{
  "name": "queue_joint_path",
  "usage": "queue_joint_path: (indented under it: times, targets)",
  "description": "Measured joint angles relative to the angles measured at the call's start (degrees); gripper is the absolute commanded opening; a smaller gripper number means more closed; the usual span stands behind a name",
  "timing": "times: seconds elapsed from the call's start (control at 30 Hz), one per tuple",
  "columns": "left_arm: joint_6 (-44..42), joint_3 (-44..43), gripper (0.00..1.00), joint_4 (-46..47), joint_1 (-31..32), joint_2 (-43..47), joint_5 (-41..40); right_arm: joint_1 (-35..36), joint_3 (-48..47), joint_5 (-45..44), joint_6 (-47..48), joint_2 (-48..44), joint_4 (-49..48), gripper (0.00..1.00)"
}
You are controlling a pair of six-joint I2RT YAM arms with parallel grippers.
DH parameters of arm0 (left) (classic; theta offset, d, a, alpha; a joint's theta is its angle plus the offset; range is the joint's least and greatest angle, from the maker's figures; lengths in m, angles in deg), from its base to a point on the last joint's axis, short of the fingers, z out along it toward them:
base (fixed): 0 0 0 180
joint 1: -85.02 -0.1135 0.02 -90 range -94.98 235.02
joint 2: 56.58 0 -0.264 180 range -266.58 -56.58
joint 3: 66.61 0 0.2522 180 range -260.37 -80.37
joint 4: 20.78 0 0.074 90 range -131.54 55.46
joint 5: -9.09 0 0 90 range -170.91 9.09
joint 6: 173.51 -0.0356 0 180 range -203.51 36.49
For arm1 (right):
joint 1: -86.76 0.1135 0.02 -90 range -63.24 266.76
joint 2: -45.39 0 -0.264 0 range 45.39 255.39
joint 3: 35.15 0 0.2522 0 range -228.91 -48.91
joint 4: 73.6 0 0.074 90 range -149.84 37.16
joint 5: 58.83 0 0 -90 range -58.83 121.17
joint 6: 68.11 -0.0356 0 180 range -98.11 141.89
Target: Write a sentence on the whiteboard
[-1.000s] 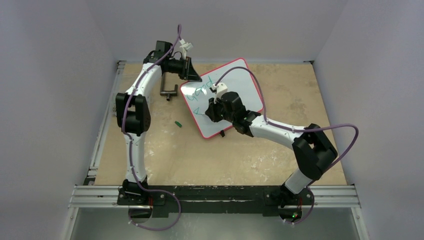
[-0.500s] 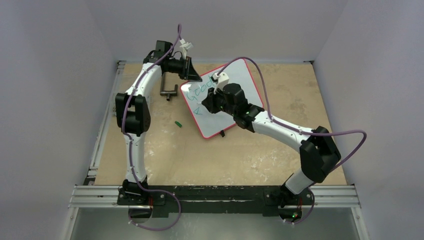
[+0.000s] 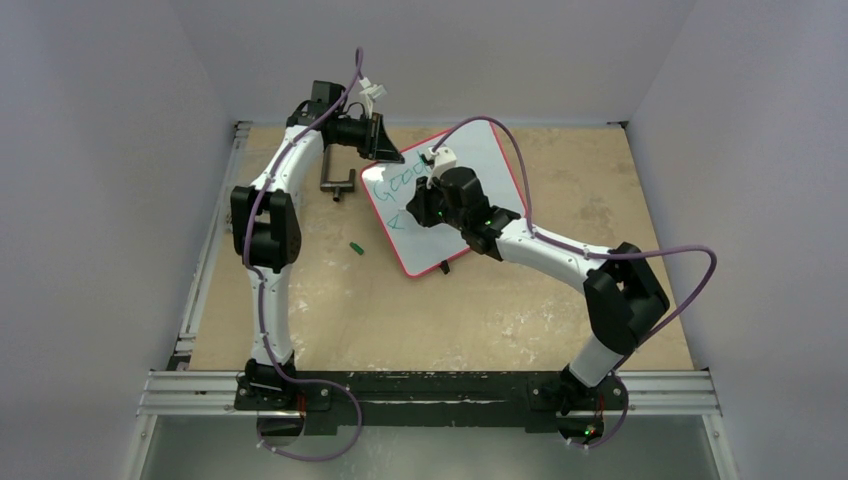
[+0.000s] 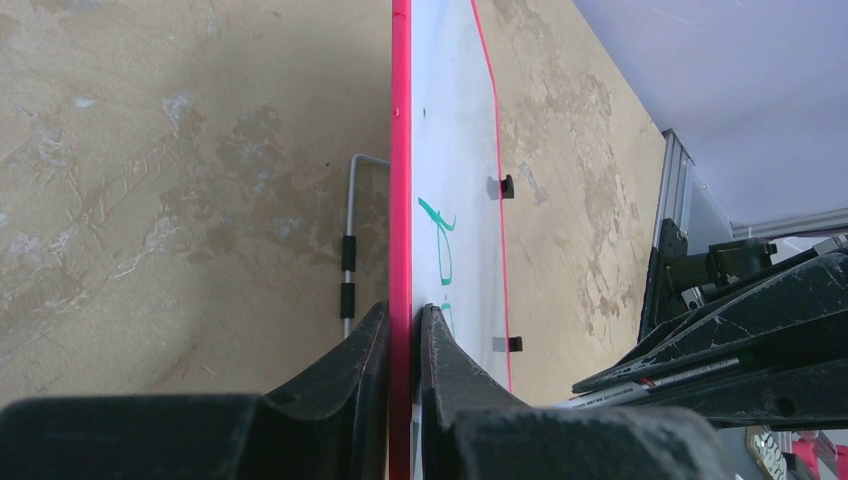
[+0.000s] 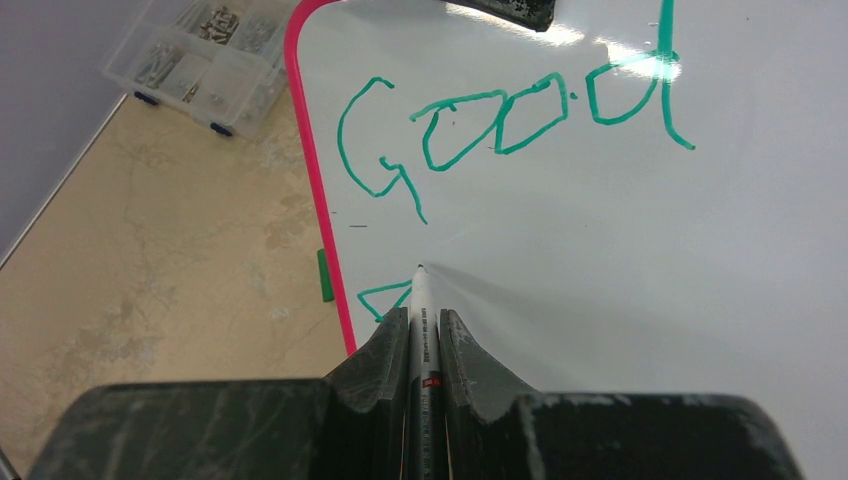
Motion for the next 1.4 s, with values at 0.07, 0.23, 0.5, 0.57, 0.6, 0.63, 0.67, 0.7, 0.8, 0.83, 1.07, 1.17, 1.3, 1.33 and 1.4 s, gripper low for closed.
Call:
queue_joint_path:
  times: [0.07, 0.23, 0.5, 0.57, 0.6, 0.63, 0.67, 0.7, 0.8, 0.83, 1.07, 1.17, 1.3, 1.33, 1.4]
  targets:
    - [0.0, 0.0, 0.0, 0.0, 0.0, 0.0, 0.0, -0.07, 0.0, -0.22, -0.15, 0.02, -0.02, 0.0]
    - [-0.02, 0.0, 0.0, 0.0, 0.0, 0.0, -0.02, -0.11, 0.0, -0.74, -0.28, 0.39, -0.02, 0.0]
    - [0.0, 0.0, 0.0, 0.0, 0.0, 0.0, -0.02, -0.11, 0.02, -1.53, -0.24, 0.74, 0.17, 0.0]
    - [0.0, 0.0, 0.0, 0.0, 0.0, 0.0, -0.04, -0.11, 0.17, -1.53, -0.24, 0.74, 0.11, 0.0]
    - [-0.02, 0.0, 0.0, 0.0, 0.0, 0.0, -0.13, -0.11, 0.46, -1.51, -0.26, 0.74, 0.02, 0.0]
    - [-0.02, 0.0, 0.0, 0.0, 0.0, 0.0, -0.22, -0.11, 0.61, -1.51, -0.26, 0.74, -0.07, 0.0]
    - [-0.02, 0.02, 0.0, 0.0, 0.0, 0.0, -0.33, -0.11, 0.87, -1.51, -0.26, 0.72, -0.33, 0.0]
    - [-0.02, 0.02, 0.0, -0.02, 0.0, 0.0, -0.42, -0.11, 1.4, -1.44, -0.28, 0.55, -0.7, 0.0]
    - [-0.02, 0.02, 0.0, -0.02, 0.0, 0.0, -0.57, -0.09, 2.73, -1.4, -0.33, -0.09, -1.2, 0.0]
    - [-0.04, 0.02, 0.0, -0.02, 0.0, 0.0, -0.57, -0.09, 3.19, -1.36, -0.42, -0.31, -1.29, 0.0]
    - [-0.02, 0.02, 0.0, -0.02, 0.0, 0.0, -0.59, -0.09, 5.66, -1.29, -0.55, -1.79, -1.29, 0.0]
    - [-0.02, 0.02, 0.0, -0.02, 0.0, 0.0, -0.57, -0.09, 6.1, -1.29, -0.7, -2.08, -1.09, 0.0]
    - [-0.02, 0.04, 0.0, -0.02, 0.0, 0.0, -0.57, -0.09, 6.1, -1.31, -0.87, -2.08, -1.09, 0.0]
    - [-0.02, 0.09, 0.0, -0.02, 0.0, 0.0, -0.57, -0.11, 6.05, -1.33, -1.01, -2.08, -1.03, 0.0]
    - [-0.02, 0.13, 0.0, 0.02, 0.0, 0.0, -0.57, -0.09, 5.77, -1.4, -1.27, -2.05, -0.55, 0.0]
